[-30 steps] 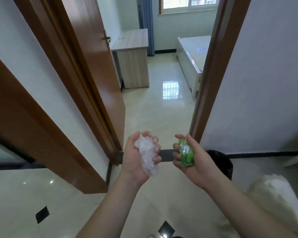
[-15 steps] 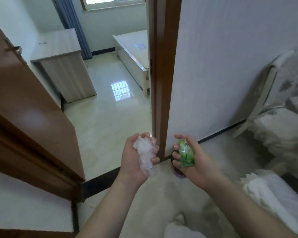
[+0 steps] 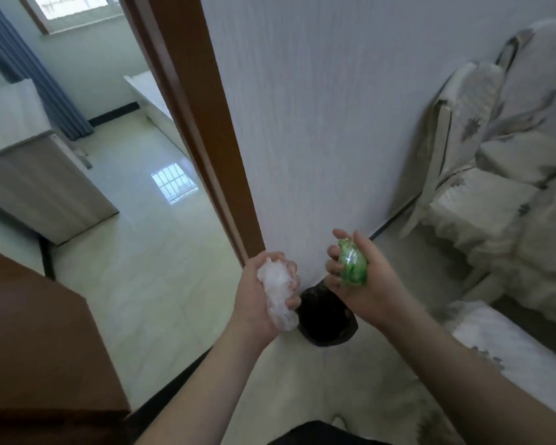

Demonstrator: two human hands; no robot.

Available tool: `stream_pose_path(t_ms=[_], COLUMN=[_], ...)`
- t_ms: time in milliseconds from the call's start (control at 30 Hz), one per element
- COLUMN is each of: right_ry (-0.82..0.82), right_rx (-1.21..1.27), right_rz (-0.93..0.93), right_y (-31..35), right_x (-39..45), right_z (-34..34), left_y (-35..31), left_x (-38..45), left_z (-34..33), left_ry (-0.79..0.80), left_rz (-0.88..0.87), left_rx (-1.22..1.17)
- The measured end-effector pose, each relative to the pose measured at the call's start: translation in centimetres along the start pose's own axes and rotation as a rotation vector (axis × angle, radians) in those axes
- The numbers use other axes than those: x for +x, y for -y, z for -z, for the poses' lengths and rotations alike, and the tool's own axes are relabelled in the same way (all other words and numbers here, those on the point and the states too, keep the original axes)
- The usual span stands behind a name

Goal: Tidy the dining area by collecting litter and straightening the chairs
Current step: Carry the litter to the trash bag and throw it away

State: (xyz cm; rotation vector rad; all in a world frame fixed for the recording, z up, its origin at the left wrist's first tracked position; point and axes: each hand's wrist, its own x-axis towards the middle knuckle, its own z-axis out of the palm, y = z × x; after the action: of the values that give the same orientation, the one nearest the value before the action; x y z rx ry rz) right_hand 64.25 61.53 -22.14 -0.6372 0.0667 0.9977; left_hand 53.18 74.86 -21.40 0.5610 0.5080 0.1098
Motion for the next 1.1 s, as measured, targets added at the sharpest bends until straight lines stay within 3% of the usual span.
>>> stream_pose_path(t_ms=[267,467,600,700,867,1033,1100], right_ry=[-0.098,-0.18,-0.307,-0.498,-0.695,-0.792,-0.823], right_rx=[0.197,0.225,0.174,-0.068,-0.339,-0.462,-0.498], right_rz=[0.064,0.245,0.378,0.493,0.555,0.505,0.5], right_y=[1.3,2.5,2.8,2.3,1.7,1.5,0.8], right_x=[4.2,7.1,8.1,9.0,11.3,14.5,16.1], right_z=[2.3,2.1,3.0,4.8,8.5,14.1,16.8], left_y=[-2.3,-4.4,-5.4,-4.6,-1.1,2.1,3.8], left_x=[8.5,14.0,17.9,21.0,25.4,28.4,30.0], left_z=[0.3,0.2,0.0,-0.1,0.8,4.7,6.6], left_ry=[0.052,0.246,0.262,0.188,0.066,0.082,0.117], left_rz=[0.102,0.279,0.286,0.271,0.142,-0.218,-0.315], left_rx=[0.044,0.256,0.41,0.462,0.596,1.202,1.33])
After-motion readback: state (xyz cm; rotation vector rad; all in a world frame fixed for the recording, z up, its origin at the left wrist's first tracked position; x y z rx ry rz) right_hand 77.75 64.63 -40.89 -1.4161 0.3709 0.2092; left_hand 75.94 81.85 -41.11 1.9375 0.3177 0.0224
